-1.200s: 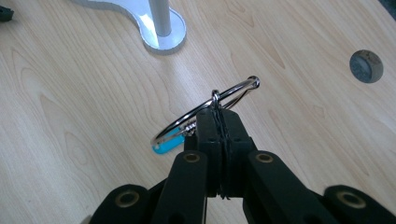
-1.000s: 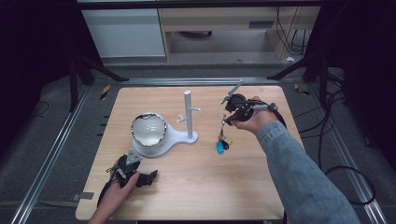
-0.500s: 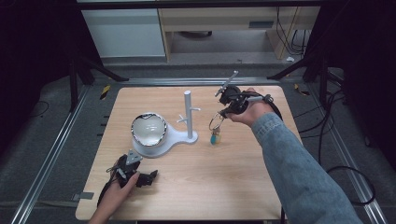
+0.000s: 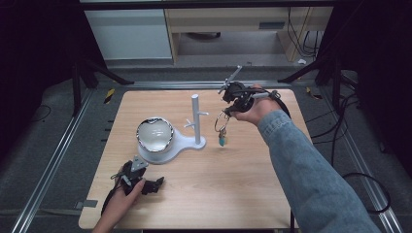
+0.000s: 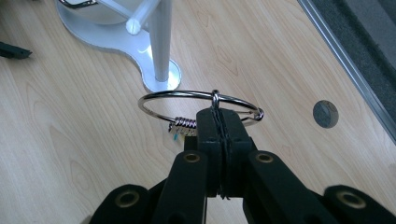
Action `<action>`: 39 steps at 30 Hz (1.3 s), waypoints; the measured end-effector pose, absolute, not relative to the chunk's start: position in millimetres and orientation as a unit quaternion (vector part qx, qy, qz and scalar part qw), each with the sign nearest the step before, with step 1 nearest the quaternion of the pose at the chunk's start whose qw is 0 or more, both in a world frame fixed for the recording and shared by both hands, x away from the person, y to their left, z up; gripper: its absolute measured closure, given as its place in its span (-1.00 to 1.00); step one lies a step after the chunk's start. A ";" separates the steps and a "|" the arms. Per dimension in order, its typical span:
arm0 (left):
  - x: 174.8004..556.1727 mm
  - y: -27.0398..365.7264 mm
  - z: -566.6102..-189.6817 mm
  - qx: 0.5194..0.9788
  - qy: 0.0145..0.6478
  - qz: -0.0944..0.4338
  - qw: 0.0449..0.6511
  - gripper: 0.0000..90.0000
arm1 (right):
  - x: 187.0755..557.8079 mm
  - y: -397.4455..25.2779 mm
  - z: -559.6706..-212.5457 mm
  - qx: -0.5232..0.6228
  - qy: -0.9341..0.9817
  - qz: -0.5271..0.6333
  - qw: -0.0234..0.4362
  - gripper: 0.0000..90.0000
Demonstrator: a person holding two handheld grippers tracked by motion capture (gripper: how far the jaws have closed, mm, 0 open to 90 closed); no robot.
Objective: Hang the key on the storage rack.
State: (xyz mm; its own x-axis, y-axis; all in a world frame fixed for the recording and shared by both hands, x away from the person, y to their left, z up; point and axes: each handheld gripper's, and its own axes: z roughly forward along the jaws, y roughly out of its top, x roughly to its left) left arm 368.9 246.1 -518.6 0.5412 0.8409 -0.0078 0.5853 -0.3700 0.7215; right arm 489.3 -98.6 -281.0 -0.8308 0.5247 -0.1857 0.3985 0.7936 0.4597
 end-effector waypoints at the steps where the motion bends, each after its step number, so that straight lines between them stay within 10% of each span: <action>1: 368.9 246.1 -518.6 0.807 0.442 0.185 0.346 -1.00 | 489.8 -97.6 -280.0 0.243 0.935 0.205 0.155 0.97; 39: 368.9 246.2 -518.6 0.807 0.442 0.184 0.346 -1.00 | 493.5 -57.9 -253.3 0.207 0.943 0.199 0.169 0.97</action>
